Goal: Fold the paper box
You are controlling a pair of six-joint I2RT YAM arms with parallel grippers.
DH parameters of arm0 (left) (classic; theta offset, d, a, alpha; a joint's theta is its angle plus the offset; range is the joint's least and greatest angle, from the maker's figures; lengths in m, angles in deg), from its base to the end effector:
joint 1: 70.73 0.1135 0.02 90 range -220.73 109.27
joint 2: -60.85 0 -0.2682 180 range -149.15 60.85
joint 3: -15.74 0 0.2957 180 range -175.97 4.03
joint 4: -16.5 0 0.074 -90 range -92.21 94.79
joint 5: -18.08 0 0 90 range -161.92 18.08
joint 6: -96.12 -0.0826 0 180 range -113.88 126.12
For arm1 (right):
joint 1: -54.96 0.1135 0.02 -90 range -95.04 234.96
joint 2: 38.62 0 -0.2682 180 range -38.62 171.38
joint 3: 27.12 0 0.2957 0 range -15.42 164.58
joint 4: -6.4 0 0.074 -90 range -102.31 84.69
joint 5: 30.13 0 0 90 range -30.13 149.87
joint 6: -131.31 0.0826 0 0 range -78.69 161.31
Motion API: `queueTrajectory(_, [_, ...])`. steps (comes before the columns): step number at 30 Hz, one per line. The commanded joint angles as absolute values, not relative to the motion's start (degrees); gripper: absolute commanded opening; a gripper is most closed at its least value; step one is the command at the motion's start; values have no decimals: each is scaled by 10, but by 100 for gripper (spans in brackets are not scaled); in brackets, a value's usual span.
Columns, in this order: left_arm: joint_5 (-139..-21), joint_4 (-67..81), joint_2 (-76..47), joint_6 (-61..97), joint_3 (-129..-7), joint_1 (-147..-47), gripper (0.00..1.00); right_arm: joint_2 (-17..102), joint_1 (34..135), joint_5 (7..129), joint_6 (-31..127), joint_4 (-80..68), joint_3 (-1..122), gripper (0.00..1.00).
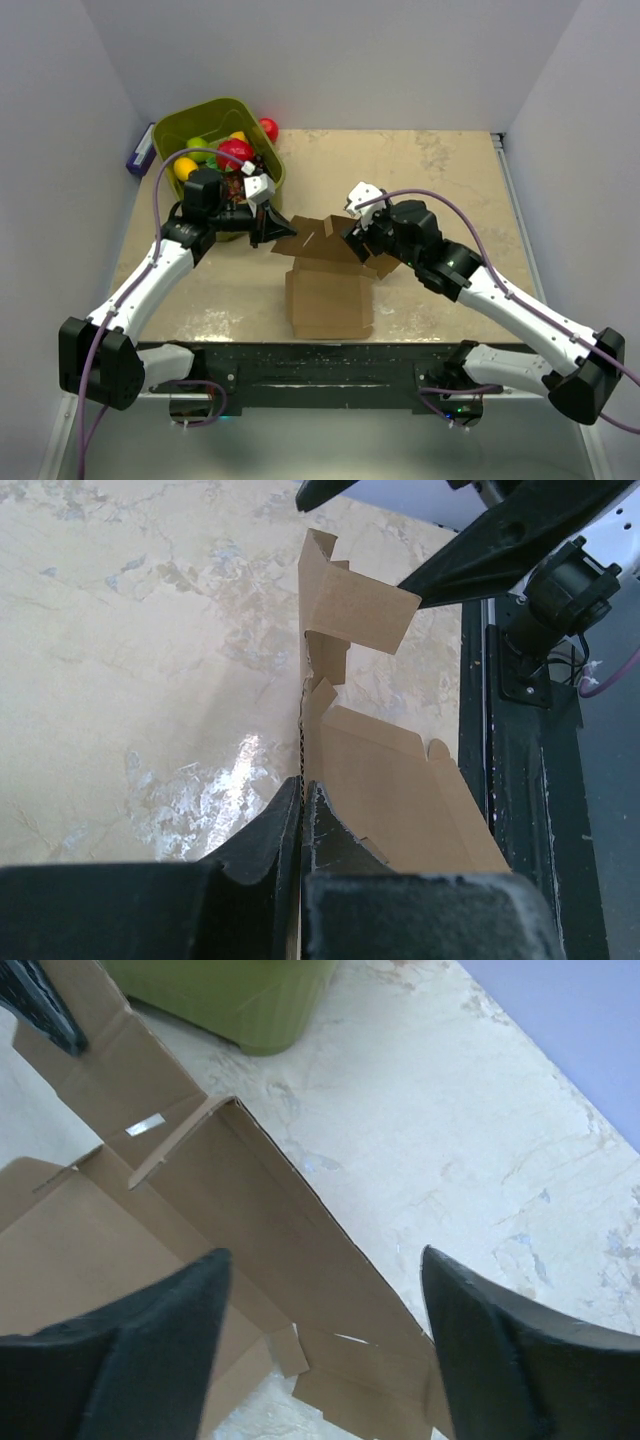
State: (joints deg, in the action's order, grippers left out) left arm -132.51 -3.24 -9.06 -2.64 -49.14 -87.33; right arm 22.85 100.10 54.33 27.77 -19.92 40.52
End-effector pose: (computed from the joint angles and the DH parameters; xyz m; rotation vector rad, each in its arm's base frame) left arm 0.2923 -0.1622 0.2915 1.0576 1.6176 -1.1344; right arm 0.2402 0.2301 0.3271 -0.8886 1.7139 0.2770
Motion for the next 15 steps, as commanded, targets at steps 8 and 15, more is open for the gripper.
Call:
queueTrajectory(8, [-1337, 39, -109, 2, -492, -868, 0, 278, 996, 515, 272, -179, 409, 41])
queueTrajectory(15, [-1250, 109, -124, 15, -460, -879, 0, 298, 1006, 470, 294, -156, 386, 16])
